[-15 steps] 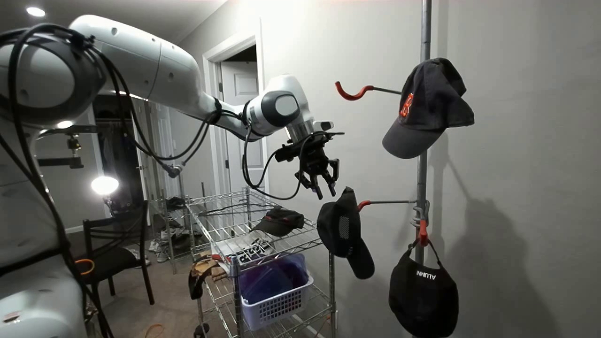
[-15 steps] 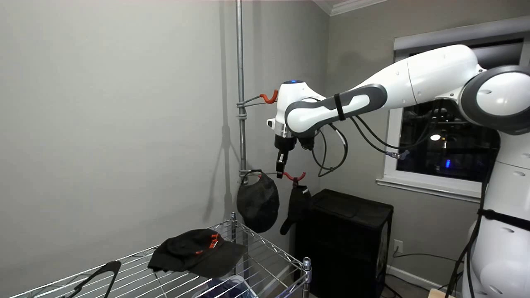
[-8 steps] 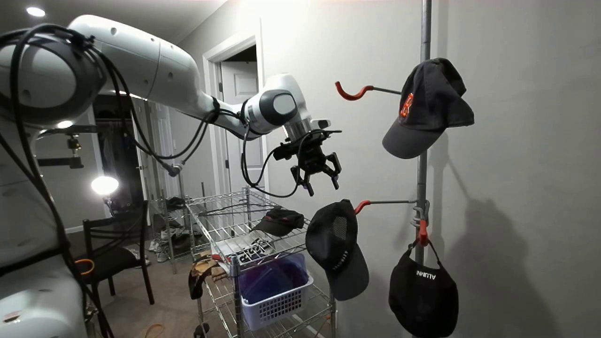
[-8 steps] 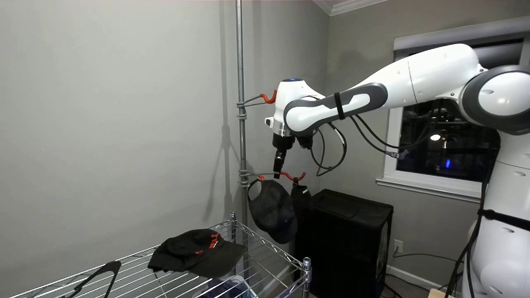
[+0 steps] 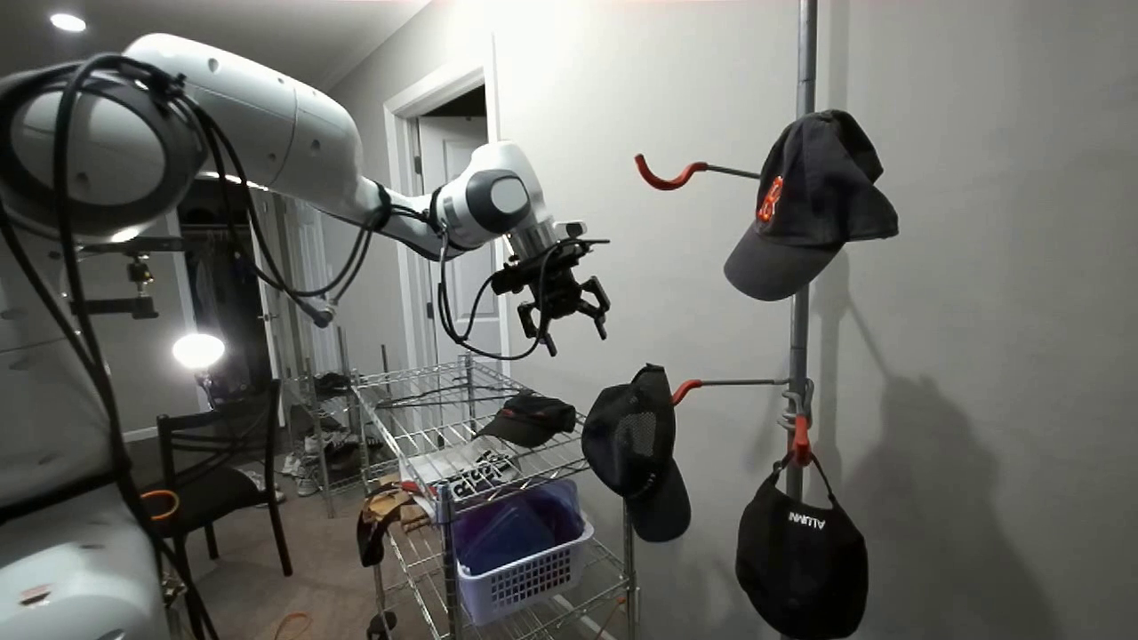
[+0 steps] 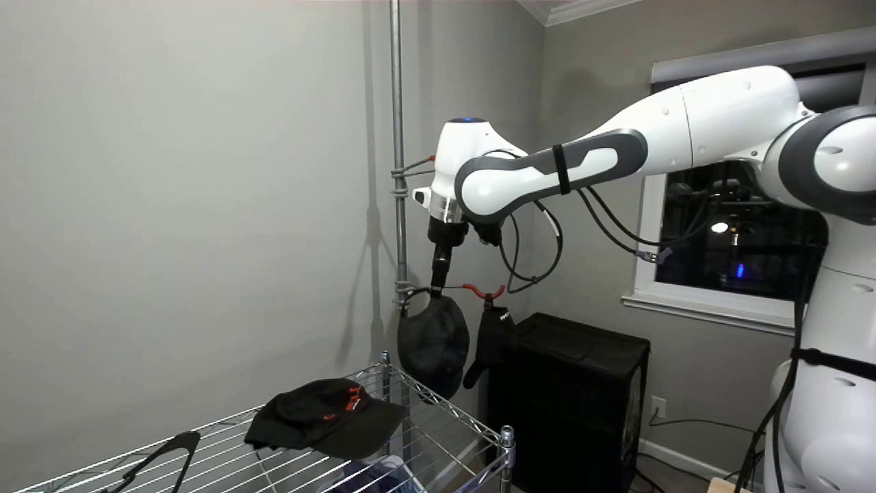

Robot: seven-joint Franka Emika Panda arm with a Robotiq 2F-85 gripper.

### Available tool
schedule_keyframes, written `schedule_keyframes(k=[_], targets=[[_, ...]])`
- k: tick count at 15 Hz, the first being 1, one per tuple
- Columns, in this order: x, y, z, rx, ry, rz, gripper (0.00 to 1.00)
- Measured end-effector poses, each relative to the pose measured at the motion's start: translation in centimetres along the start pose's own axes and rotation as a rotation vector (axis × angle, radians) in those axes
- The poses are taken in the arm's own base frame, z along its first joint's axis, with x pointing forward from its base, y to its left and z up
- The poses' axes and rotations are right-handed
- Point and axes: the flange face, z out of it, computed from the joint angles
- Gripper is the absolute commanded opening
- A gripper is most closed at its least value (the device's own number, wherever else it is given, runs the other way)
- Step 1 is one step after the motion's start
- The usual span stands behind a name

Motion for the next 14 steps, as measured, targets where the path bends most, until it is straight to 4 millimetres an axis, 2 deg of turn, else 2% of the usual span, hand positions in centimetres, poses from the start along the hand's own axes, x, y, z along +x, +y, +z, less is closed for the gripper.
schedule_keyframes(k=[8, 14], targets=[[4.2, -6.9, 0.1, 0.047, -0.010, -0.135, 1.00], [8.7, -13.1, -0.2, 0.099, -0.024, -0.253, 1.00]])
